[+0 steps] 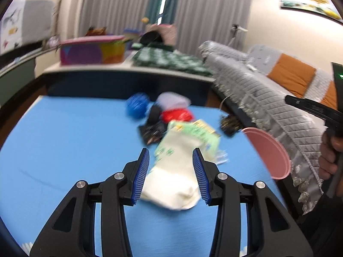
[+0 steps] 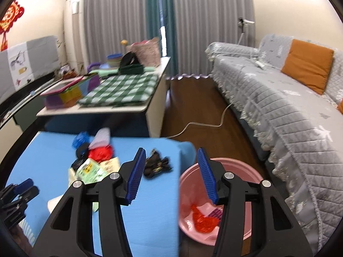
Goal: Collect trash
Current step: 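Grasp the white paper bag with the left tool while the right tool approaches the black scrunchie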
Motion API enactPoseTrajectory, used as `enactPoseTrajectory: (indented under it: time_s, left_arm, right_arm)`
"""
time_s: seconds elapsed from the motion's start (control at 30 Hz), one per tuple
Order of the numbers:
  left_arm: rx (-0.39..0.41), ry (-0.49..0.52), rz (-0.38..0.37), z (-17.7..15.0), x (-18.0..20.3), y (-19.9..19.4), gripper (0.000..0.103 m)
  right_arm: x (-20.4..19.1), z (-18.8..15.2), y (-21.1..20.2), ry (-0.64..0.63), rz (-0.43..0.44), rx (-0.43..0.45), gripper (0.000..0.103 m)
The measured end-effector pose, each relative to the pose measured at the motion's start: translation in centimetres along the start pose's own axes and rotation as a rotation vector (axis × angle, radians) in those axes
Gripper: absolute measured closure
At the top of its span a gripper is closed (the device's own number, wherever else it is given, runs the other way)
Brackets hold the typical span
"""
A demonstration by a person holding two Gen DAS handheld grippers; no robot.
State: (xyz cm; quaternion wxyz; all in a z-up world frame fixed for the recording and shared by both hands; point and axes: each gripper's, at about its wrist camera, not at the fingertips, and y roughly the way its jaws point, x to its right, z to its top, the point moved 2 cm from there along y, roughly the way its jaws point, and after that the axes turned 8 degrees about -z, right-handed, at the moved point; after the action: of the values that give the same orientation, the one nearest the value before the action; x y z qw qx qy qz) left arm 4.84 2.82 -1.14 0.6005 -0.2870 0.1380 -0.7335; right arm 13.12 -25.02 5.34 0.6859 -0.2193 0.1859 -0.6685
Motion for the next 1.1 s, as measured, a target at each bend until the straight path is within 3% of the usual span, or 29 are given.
enactPoseTrajectory:
  time_s: [0.4,0.73,0.87,0.93,1.1]
  left_arm:
    - [-0.180,-0.211,-0.032,-3.8,-4.5,4.2,0.061]
    - [-0.192,-0.287,-0.072,-4.3,-4.3,5.2,0.061]
    - [-0.202,-0.313,-0.124,-4.1,-4.1,5.5,0.061]
    - [-0.205,-0.321,-0.133,-4.3,-3.9,5.6,0.072]
    - [-0.159,-0.319,-0.143,-3.4,-3.8,5.1,0.078]
  right_arm:
    - [-3.2,0.0,1.9,-0.040,0.028,-0.032,0.052]
    - [-3.0,-0.4,3.2,-0.031,0.018,-0.063,0.052]
    - [-3.3,-0.6,3.8,-0.040,0.018,-0.074,0.052]
    - [-3.5,-0.6,4.1,-0.044,0.013,-0.082,0.052]
    - [-3.8,-0.7,5.1,-0.043,0.005,-0.101,0.052]
